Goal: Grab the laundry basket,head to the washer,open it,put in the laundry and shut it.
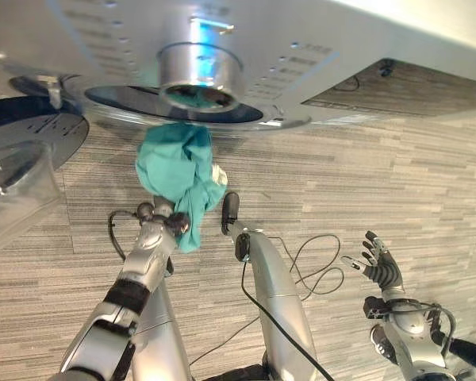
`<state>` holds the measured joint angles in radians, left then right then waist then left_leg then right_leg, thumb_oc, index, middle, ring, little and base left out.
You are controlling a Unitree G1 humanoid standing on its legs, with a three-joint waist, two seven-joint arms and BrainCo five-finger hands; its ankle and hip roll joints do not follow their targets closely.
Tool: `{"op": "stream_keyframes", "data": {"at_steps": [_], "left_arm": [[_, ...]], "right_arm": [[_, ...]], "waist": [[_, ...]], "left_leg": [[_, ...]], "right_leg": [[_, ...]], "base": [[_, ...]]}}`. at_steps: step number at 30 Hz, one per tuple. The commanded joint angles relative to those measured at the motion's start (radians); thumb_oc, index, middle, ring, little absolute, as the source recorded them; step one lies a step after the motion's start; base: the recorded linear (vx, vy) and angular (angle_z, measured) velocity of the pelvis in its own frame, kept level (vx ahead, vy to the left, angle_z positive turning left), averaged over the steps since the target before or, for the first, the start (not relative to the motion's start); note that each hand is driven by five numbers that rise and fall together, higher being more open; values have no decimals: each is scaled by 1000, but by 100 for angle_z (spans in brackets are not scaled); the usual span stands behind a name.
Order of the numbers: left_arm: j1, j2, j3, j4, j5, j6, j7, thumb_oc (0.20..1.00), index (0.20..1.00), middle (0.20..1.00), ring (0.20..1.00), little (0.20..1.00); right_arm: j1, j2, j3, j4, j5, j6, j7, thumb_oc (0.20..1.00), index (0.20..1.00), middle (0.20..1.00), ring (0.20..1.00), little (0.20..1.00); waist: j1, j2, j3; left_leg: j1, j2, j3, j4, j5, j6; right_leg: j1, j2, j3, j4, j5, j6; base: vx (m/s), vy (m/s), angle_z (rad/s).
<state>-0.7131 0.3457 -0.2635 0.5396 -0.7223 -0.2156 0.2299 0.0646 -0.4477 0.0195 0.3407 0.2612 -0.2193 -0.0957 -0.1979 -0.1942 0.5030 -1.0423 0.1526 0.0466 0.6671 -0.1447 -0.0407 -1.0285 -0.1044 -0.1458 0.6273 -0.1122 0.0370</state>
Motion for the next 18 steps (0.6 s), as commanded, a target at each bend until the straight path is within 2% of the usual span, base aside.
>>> {"op": "stream_keyframes", "data": {"at_steps": [1,4,7,9,10,11,12,14,18], "left_arm": [[-25,1,61,55,-73,-110,75,200,200,200,200,200],[-135,37,97,110,-109,-132,114,200,200,200,200,200],[-311,141,128,224,-166,-150,149,200,200,200,200,200],[-357,165,122,262,-182,-154,150,200,200,200,200,200],[-441,231,97,336,-169,-138,157,200,200,200,200,200],[-486,265,85,393,-174,-126,156,200,200,200,200,200],[-496,268,82,404,-178,-127,150,200,200,200,200,200],[-589,321,111,489,-282,-141,148,200,200,200,200,200],[-722,333,74,484,-372,-172,155,200,200,200,200,200]], "right_arm": [[54,-68,19,-16,-8,-10,-31,1000,1000,1000,1000,1000],[50,-67,41,-20,-16,-10,-29,1000,1000,1000,1000,1000],[24,-64,94,0,-31,-9,-24,1000,1000,1000,1000,1000],[10,-62,108,5,-31,-10,-24,1000,1000,1000,1000,1000],[9,-76,126,1,-29,-9,-19,1000,1000,1000,1000,1000],[3,-87,128,-10,-25,-13,-20,1000,1000,1000,1000,1000],[0,-86,128,-11,-24,-13,-20,1000,1000,1000,1000,1000],[2,-87,130,-29,-8,-19,-25,1000,1000,1000,1000,1000],[17,-104,122,-52,-33,-8,-48,1000,1000,1000,1000,1000]], "waist": [[-3,11,-118],[-23,6,-129],[-45,1,-156],[-50,0,-161],[-59,6,-173],[-65,9,-180],[-66,9,-180],[-76,15,-194],[-89,25,-205]], "left_leg": [[-33,-3,-54,110,-107,47],[-47,4,-52,121,-119,48],[-78,17,-46,143,-137,47],[-90,20,-48,150,-140,46],[-105,22,-46,162,-146,46],[-117,19,-48,169,-151,46],[-121,19,-49,171,-151,46],[-155,15,-42,198,-170,48],[-217,14,-32,228,-185,54]], "right_leg": [[9,-4,-10,13,16,49],[-2,7,-3,6,18,52],[-18,22,5,-14,24,55],[-23,25,7,-18,24,55],[-36,28,13,-14,17,57],[-43,26,16,-8,12,58],[-47,25,15,-6,10,58],[-83,19,26,8,4,56],[-138,19,40,6,20,64]], "base": [[62,16,-10],[44,8,-14],[72,-17,-23],[42,-9,-16],[45,-13,-6],[47,-12,-4],[38,25,-1],[42,62,-3],[18,59,-4]]}}
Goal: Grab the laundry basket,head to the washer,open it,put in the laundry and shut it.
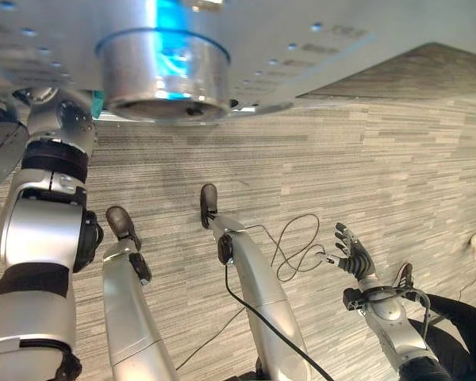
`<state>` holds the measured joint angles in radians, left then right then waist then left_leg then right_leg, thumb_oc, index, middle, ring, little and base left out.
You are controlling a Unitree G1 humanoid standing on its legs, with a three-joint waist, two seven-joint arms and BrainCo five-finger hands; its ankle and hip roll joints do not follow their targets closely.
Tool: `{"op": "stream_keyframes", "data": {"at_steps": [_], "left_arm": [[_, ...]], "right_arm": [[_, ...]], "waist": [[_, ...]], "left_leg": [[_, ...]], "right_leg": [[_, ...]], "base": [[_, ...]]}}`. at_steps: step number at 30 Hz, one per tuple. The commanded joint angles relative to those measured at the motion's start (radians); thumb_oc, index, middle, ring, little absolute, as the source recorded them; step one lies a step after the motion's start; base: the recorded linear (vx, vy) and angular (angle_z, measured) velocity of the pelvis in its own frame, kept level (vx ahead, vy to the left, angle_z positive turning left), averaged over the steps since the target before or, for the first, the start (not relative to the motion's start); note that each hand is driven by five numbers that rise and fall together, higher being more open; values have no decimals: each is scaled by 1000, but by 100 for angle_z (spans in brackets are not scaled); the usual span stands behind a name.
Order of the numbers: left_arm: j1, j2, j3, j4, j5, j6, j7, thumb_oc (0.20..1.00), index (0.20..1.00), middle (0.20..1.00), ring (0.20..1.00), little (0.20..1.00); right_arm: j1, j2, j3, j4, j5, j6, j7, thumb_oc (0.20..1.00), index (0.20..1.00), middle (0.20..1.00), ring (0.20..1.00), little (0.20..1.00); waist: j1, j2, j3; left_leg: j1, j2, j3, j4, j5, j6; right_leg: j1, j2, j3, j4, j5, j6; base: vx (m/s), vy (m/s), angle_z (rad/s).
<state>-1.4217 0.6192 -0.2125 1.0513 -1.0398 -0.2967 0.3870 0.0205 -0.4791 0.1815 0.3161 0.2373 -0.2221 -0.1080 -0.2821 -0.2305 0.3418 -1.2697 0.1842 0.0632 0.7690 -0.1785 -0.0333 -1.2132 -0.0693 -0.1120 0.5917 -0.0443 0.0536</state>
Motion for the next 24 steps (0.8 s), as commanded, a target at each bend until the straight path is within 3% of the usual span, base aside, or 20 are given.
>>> {"op": "stream_keyframes", "data": {"at_steps": [1,2,3,8,12,17,24], "left_arm": [[-23,59,16,-23,-57,-92,-3,200,200,200,200,200],[-59,58,-8,-38,-85,-90,-16,492,492,492,492,492],[-66,62,-22,-24,-77,-76,-18,1000,1000,1000,1000,1000],[-80,45,-85,42,-3,11,-62,1000,1000,1000,1000,1000],[-106,-15,-141,82,9,76,-123,1000,1000,1000,1000,1000],[-128,-71,-202,78,102,95,-121,1000,1000,1000,1000,1000],[-30,-112,-125,85,111,86,-126,1000,1000,1000,1000,1000]], "right_arm": [[60,-70,-44,-29,-10,-3,-36,1000,1000,1000,1000,1000],[65,-78,-60,-49,3,-2,-38,1000,1000,1000,1000,1000],[67,-84,-65,-58,3,-2,-39,1000,1000,1000,1000,1000],[73,-100,-58,-101,-7,9,-31,1000,1000,1000,1000,1000],[88,-119,-55,-139,-9,15,-10,1000,1000,1000,1000,1000],[100,-140,-57,-161,-16,17,-9,1000,1000,1000,1000,1000],[110,-153,-5,-180,-30,5,-2,1000,1000,1000,1000,1000]], "waist": [[-2,61,-44],[-2,71,-38],[0,76,-36],[11,98,-17],[19,111,-3],[16,109,11],[4,94,36]], "left_leg": [[3,-17,-49,129,-152,47],[-16,-21,-47,138,-155,51],[-23,-26,-45,143,-155,53],[-30,-32,-32,139,-151,65],[-16,-42,-20,107,-132,67],[2,-41,-16,68,-111,66],[94,-48,-7,-49,-63,52]], "right_leg": [[40,-15,6,43,-47,48],[23,-12,16,41,-41,51],[18,-11,18,40,-38,53],[7,-7,27,36,-27,52],[11,-4,32,7,-13,52],[36,-1,28,-43,17,58],[106,-6,38,-141,60,59]], "base": [[13,69,-11],[20,66,-15],[19,75,-15],[0,32,-7],[-13,7,-2],[-38,-23,0],[-34,-26,1]]}}
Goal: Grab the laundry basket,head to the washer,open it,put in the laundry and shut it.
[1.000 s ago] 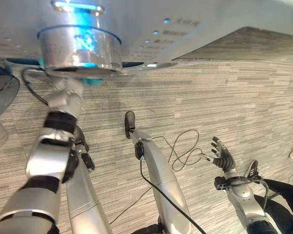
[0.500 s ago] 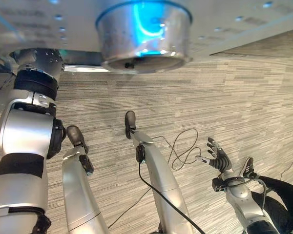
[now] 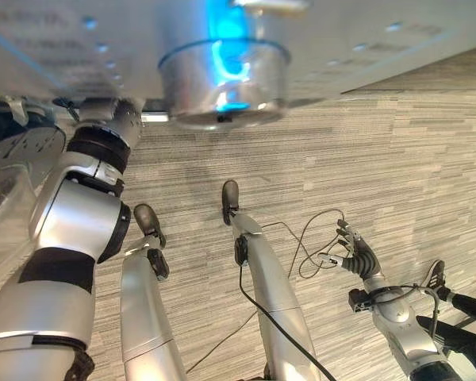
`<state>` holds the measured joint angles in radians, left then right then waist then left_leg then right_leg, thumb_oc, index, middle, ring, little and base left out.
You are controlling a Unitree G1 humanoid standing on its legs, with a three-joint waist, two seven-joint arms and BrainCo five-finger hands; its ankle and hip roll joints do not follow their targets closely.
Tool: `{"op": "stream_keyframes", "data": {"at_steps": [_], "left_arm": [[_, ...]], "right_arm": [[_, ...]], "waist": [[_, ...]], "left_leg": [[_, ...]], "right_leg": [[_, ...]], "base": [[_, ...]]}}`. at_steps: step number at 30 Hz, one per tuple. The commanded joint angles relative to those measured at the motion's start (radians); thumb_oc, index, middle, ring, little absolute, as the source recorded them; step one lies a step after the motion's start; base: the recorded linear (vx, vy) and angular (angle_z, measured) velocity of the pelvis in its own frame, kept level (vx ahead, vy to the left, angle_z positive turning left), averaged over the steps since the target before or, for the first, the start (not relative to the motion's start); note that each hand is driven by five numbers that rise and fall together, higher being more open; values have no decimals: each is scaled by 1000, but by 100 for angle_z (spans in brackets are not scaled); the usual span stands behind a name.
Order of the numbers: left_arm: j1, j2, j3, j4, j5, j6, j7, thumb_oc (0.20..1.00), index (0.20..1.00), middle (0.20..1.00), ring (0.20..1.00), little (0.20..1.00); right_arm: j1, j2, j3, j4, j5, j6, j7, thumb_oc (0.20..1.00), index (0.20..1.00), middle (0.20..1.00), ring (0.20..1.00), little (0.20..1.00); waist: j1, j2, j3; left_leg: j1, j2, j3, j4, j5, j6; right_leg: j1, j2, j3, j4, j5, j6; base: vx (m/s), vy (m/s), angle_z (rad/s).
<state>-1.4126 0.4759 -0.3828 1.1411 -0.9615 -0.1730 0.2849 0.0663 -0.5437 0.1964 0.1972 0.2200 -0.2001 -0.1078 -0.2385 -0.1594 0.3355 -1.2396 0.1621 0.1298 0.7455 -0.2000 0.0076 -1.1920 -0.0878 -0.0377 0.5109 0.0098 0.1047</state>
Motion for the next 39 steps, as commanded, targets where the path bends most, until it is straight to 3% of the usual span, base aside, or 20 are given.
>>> {"op": "stream_keyframes", "data": {"at_steps": [1,3,5,9,15,18,23,28,29,32,39], "left_arm": [[-16,27,65,-35,11,-52,-21,1000,1000,1000,1000,1000],[13,-12,104,-150,-81,-117,-22,1000,1000,1000,1000,1000],[55,-50,124,-180,-82,-133,-3,1000,1000,1000,1000,1000],[77,-43,123,-92,53,-103,39,1000,1000,1000,1000,1000],[244,-95,230,-180,11,-160,34,1000,1000,1000,1000,1000],[399,-150,259,-264,3,-188,17,1000,1000,1000,1000,1000],[572,-197,263,-366,-3,-205,-9,1000,1000,1000,1000,1000],[775,-251,243,-452,4,-189,-62,1000,1000,1000,1000,1000],[813,-255,221,-471,18,-181,-77,1000,1000,1000,1000,1000],[921,-242,182,-503,65,-155,-120,1000,1000,1000,1000,1000],[1261,-77,105,-672,348,-78,-265,1000,1000,1000,1000,1000]], "right_arm": [[68,-90,-18,-64,-15,-20,0,1000,1000,1000,1000,1000],[76,-94,-9,-60,-25,-25,-2,1000,1000,1000,1000,1000],[70,-96,-5,-58,-28,-30,-9,1000,1000,1000,1000,1000],[42,-85,36,-21,-61,-24,-31,1000,1000,1000,1000,1000],[52,-49,63,44,-80,-37,-36,1000,1000,1000,1000,1000],[33,-7,89,169,-75,-32,-36,1000,1000,1000,1000,1000],[13,26,100,248,-82,-26,-37,1000,1000,1000,1000,1000],[-4,58,96,353,-84,-20,-36,1000,1000,1000,1000,1000],[-6,65,93,377,-83,-17,-36,1000,1000,1000,1000,1000],[-3,73,77,439,-79,-15,-29,1000,1000,1000,1000,1000],[4,106,19,698,-48,10,46,1000,1000,1000,1000,1000]], "waist": [[-40,23,45],[-40,22,52],[-36,19,60],[-33,20,83],[-20,24,78],[16,38,67],[61,51,67],[114,80,72],[122,85,77],[143,103,72],[207,167,-7]], "left_leg": [[78,-29,-74,-47,-33,8],[113,-38,-75,-114,-8,-1],[139,-50,-76,-160,13,-5],[222,-73,-70,-272,69,-15],[320,-93,-67,-383,120,-26],[446,-118,-72,-506,178,-45],[559,-126,-90,-587,221,-52],[685,-127,-116,-657,260,-56],[697,-134,-117,-665,290,-48],[757,-133,-134,-694,302,-50],[973,-128,-163,-783,322,-57]], "right_leg": [[98,9,-35,-78,11,8],[129,0,-34,-129,31,14],[153,-5,-36,-166,42,13],[216,-15,-35,-238,78,20],[291,-27,-44,-293,106,29],[394,-40,-63,-342,118,32],[502,-49,-97,-370,116,29],[613,-54,-133,-361,87,20],[624,-60,-146,-361,102,9],[687,-61,-164,-359,85,4],[911,-64,-227,-380,34,2]], "base": [[-48,-45,14],[-42,-40,15],[-63,-67,17],[-59,-21,16],[-23,-29,6],[-13,-54,14],[-5,-56,16],[3,-43,15],[-41,-13,20],[16,-11,41],[73,50,22]]}}
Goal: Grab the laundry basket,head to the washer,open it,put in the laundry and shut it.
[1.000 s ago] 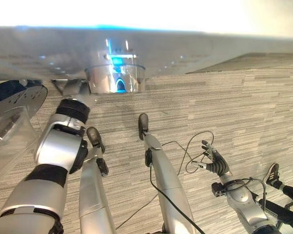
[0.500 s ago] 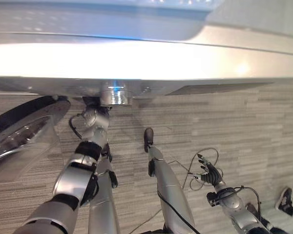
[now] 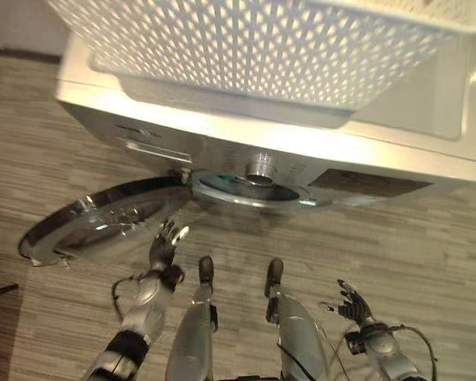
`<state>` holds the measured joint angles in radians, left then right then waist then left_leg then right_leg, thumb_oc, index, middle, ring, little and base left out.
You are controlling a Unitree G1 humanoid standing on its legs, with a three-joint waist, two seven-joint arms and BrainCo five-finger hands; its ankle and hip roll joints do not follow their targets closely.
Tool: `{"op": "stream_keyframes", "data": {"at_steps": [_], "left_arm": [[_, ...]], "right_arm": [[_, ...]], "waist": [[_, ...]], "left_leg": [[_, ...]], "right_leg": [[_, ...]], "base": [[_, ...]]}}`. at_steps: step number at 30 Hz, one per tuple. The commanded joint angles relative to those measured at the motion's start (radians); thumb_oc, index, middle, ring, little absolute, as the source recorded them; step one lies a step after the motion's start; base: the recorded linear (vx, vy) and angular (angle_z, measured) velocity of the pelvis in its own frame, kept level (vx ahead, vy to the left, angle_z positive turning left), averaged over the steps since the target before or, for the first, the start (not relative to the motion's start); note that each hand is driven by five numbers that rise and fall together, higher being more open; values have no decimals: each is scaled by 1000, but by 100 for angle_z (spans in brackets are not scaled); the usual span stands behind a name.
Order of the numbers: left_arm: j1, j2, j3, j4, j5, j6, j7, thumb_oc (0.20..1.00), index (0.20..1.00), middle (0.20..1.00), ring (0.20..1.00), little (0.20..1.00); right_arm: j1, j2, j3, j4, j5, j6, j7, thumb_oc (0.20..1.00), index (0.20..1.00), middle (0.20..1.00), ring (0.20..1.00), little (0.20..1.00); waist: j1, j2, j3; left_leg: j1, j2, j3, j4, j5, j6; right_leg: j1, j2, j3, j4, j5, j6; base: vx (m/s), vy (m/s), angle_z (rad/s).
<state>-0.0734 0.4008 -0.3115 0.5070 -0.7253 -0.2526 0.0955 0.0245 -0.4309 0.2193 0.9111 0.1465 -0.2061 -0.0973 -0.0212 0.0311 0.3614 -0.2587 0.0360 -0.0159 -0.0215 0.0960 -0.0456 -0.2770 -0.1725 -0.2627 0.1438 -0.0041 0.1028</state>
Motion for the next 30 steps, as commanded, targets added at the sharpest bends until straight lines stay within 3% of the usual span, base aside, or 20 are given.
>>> {"op": "stream_keyframes", "data": {"at_steps": [1,6,9,10,12,18,23,25,30], "left_arm": [[-33,39,35,-81,180,3,-101,1000,1000,1000,1000,1000],[73,182,160,-237,317,-26,-107,1000,1000,1000,1000,1000],[11,253,190,-167,429,-28,-69,1000,1000,1000,1000,1000],[-45,300,202,-106,462,-27,-41,1000,1000,1000,1000,1000],[-138,388,190,9,569,-16,7,1000,1000,1000,1000,1000],[-332,555,109,238,774,3,100,1000,1000,1000,1000,1000],[-469,607,23,373,837,16,122,1000,1000,1000,1000,1000],[-546,613,-32,439,868,26,128,1000,1000,1000,1000,1000],[-548,587,-27,493,861,35,108,1000,1000,1000,1000,1000]], "right_arm": [[46,1,-12,30,17,24,48,1000,1000,1000,1000,1000],[81,18,-49,80,11,37,90,1000,1000,1000,1000,1000],[114,15,-57,63,2,41,111,1000,1000,1000,1000,1000],[127,6,-53,47,-1,48,123,1000,1000,1000,1000,1000],[128,-8,-33,10,-4,49,132,1000,1000,1000,1000,1000],[69,-34,6,4,11,31,133,1000,1000,1000,1000,1000],[21,-42,29,22,26,22,129,1000,1000,1000,1000,1000],[-1,-44,32,44,38,24,123,1000,1000,1000,1000,1000],[-14,-32,40,63,34,29,121,1000,1000,1000,1000,1000]], "waist": [[3,-8,-58],[40,10,-136],[25,14,-154],[10,7,-154],[-11,-5,-148],[-27,-67,-112],[-41,-107,-87],[-56,-129,-77],[-73,-149,-74]], "left_leg": [[31,-3,-28,-31,28,-3],[118,-8,-56,-65,14,-6],[104,-3,-19,-59,21,-33],[92,4,45,-40,16,-31],[61,12,107,-3,5,-22],[-9,13,166,82,-44,0],[-49,13,198,127,-76,14],[-77,10,213,151,-96,22],[-85,2,247,156,-115,26]], "right_leg": [[42,16,-18,-27,43,4],[155,2,-52,-65,36,21],[202,-18,-116,-98,39,30],[212,-23,-136,-102,33,30],[197,-33,-147,-92,33,31],[139,-52,-97,-83,65,46],[95,-62,-51,-83,110,68],[76,-76,-34,-96,154,89],[60,-96,-2,-138,234,125]], "base": [[78,87,27],[81,72,27],[25,82,46],[-38,88,65],[-34,105,91],[-32,122,4],[-19,149,-22],[-14,193,-25],[-10,151,-12]]}}
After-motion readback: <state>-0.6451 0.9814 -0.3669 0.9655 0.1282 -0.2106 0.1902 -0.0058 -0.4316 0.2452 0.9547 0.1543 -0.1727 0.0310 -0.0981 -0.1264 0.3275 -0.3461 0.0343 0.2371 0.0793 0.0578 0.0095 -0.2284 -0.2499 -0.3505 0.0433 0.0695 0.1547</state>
